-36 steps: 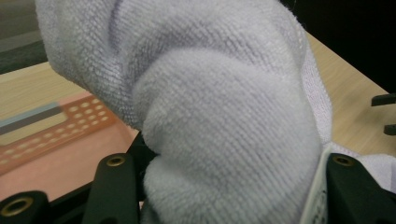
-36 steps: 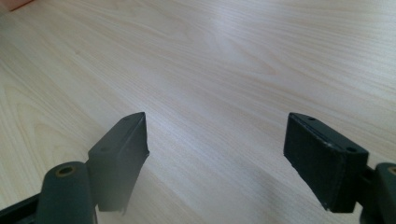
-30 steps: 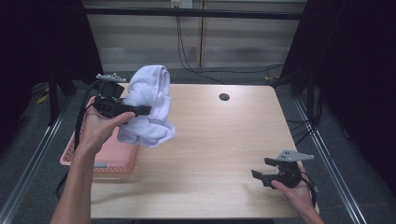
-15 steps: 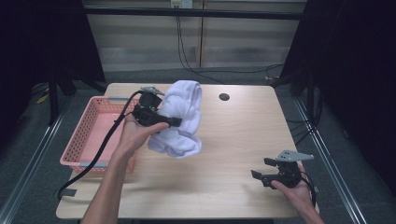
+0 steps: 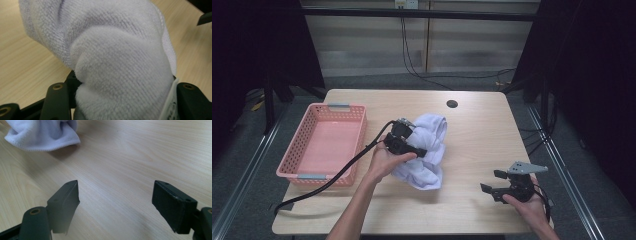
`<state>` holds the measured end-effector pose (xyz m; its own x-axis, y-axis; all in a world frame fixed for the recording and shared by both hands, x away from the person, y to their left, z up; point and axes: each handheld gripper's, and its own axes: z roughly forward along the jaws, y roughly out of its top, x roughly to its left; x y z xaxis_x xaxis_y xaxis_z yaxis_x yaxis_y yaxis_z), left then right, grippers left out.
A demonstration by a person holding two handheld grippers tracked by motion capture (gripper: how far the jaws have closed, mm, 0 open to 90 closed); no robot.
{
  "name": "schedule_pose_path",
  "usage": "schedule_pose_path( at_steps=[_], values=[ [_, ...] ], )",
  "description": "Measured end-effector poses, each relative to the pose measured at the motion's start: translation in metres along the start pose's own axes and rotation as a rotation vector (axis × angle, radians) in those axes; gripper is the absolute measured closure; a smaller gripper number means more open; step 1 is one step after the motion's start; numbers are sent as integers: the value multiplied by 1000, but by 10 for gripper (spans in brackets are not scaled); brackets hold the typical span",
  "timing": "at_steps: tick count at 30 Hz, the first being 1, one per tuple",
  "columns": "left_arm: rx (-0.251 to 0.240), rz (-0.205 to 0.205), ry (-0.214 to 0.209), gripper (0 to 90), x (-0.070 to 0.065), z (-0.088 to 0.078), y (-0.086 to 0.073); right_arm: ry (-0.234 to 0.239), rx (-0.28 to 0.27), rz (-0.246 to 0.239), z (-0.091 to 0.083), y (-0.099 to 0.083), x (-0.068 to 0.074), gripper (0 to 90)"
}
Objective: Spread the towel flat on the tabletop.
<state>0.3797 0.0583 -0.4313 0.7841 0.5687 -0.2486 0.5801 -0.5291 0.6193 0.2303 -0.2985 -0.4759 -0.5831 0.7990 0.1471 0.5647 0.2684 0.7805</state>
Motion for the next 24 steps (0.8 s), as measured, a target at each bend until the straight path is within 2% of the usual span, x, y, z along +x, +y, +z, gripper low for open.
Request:
schedule_pose_path(
  at_steps=[3, 6, 9, 13, 15, 17, 19, 22, 23, 24],
  values=[
    [37, -1, 17, 380, -1, 15, -8, 1, 1, 0, 0, 0, 0, 218],
    [70, 16, -3, 333, -3, 31, -17, 2, 3, 3, 0, 0, 0, 218],
    [63, 2, -19, 252, -3, 38, -21, 3, 6, -9, 2, -1, 1, 218],
    [39, -6, -47, 157, 2, 30, -22, 10, 8, -8, 2, -1, 2, 218],
    [55, -9, -21, 145, 4, 25, -22, 11, 9, -4, 2, -1, 3, 218],
    [46, -12, 13, 138, 4, 19, -21, 12, 9, -3, 3, 0, 3, 213],
    [32, 0, 18, 136, 4, 14, -19, 14, 13, 0, 4, 1, 4, 207],
    [2, -7, 5, 137, 4, 8, -15, 17, 12, -10, 5, 1, 6, 207],
    [6, 3, 10, 139, 4, 6, -14, 18, 16, -12, 6, 1, 7, 207],
    [-2, -4, 19, 143, 5, 4, -13, 21, 17, -11, 6, 2, 7, 207]
  ],
)
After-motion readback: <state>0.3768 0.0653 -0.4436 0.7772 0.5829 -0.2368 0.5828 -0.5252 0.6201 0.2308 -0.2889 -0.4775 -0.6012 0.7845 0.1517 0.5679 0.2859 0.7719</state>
